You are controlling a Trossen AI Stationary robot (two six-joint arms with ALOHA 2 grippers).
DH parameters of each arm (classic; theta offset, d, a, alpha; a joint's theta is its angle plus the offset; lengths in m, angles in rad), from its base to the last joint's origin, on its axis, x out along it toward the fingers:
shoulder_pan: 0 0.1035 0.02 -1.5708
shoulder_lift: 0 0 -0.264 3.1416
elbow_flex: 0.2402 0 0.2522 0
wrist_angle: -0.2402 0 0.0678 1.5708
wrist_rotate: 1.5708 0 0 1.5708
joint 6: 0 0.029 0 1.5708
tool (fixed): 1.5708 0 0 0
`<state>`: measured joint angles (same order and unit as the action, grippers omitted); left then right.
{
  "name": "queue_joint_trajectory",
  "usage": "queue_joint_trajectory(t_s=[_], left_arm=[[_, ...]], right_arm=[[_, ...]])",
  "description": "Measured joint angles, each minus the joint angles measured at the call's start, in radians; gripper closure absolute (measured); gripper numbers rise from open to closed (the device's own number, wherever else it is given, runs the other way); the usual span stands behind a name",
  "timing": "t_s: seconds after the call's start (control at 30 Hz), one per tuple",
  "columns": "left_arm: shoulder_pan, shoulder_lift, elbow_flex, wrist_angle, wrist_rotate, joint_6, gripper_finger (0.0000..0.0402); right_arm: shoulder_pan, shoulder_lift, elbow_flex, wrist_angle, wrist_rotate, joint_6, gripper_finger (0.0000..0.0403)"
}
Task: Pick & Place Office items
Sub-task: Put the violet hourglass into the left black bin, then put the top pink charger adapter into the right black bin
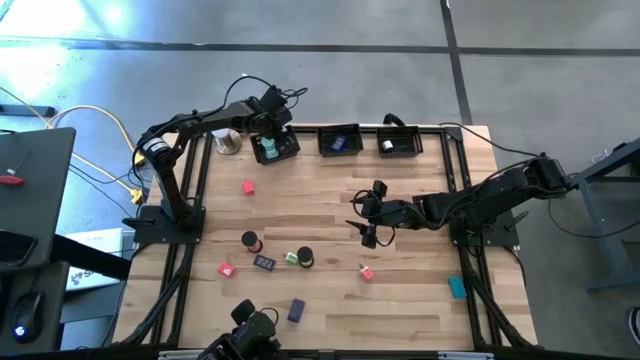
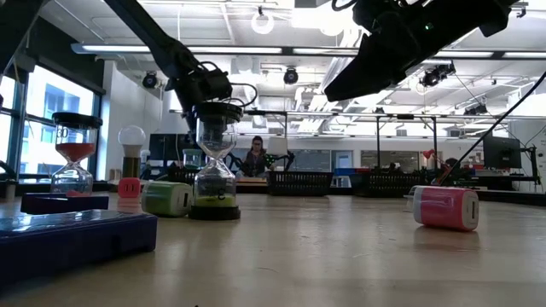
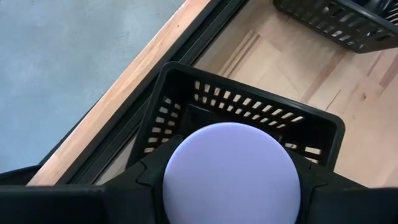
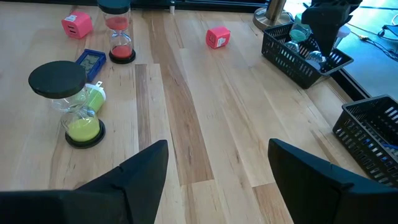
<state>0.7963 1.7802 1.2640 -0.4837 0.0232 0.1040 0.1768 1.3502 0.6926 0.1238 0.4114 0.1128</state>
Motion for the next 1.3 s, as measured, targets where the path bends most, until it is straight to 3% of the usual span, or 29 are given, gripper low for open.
queue_joint_trajectory(t_s=[0.23,0.93,1.3], left_arm=[[0.0,0.0,0.0,0.001,0.001,0.0,0.0184],[-0.023,-0.002,0.002,0.045,-0.012,0.008,0.0176],[-0.082,-0.137,0.003,0.058,-0.078,0.018,0.0175]], right_arm=[[0.0,0.0,0.0,0.003,0.0,0.0,0.0137],[0.0,0.0,0.0,0.011,0.0,-0.001,0.0137],[0.0,0.0,0.0,0.008,0.0,-0.001,0.0137]])
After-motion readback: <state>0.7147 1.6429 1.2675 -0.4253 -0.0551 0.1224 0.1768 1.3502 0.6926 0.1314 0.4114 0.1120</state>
